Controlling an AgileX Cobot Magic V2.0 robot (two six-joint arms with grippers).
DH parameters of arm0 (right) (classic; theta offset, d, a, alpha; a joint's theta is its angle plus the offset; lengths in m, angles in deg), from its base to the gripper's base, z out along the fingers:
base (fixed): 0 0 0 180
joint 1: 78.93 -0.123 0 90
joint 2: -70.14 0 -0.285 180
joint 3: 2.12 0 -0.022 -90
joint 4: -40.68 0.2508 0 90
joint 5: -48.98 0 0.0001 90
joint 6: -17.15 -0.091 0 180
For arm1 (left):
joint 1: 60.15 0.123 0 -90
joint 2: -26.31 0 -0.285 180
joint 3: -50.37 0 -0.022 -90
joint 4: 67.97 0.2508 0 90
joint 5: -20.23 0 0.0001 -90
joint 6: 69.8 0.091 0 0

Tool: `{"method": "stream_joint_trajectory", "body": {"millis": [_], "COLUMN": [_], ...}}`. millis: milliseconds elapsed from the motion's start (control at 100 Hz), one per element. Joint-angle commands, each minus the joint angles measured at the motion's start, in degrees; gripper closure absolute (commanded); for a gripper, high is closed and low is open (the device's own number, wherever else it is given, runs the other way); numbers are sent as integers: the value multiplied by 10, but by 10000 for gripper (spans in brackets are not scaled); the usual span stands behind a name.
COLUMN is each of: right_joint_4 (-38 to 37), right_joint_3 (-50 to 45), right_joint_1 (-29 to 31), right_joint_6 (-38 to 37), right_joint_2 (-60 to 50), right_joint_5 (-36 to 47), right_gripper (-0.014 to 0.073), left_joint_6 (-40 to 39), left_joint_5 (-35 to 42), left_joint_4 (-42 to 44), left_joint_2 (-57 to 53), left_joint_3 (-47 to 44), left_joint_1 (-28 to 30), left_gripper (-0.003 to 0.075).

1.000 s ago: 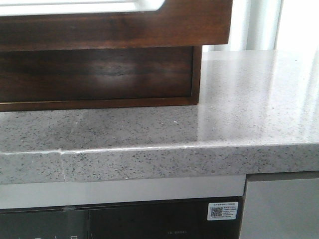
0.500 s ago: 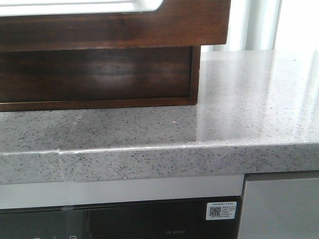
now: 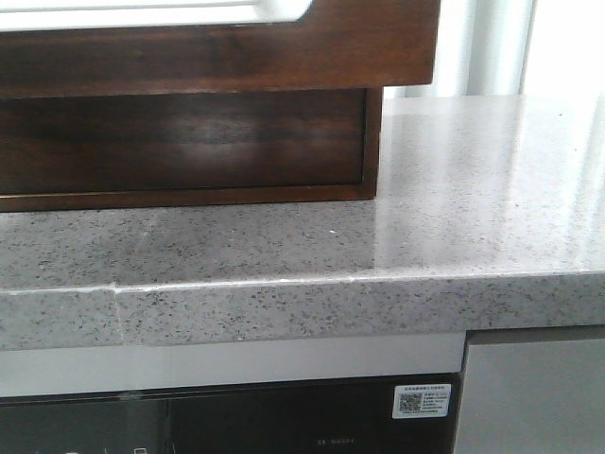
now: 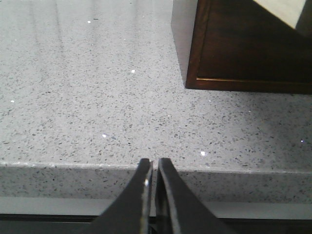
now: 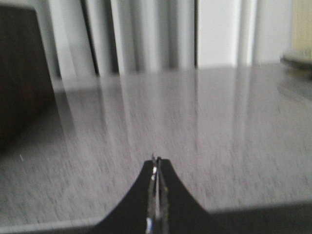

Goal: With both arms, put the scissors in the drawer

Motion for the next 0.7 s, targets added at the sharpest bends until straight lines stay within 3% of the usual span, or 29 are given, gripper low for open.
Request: {"method": "stream_joint_trajectory", "body": {"millis": [0, 260, 690], "right_joint_4": [17, 38, 36], "right_joint_3": [-19, -19, -19], "right_joint_1": [3, 3, 3], "right_joint_6": [30, 61, 62], "right_joint_2": [-16, -16, -16], "right_joint_5": [-6, -104, -102], "right_gripper": [640, 640, 640], "left_joint_6": [-6, -6, -6], "left_joint_5": [27, 27, 27], "left_joint_4": [0, 0, 0], "left_joint_2": [-20, -20, -20], "left_joint_3": [-11, -11, -11], "left_joint_1": [-1, -1, -1], "left_gripper": [739, 739, 739]}}
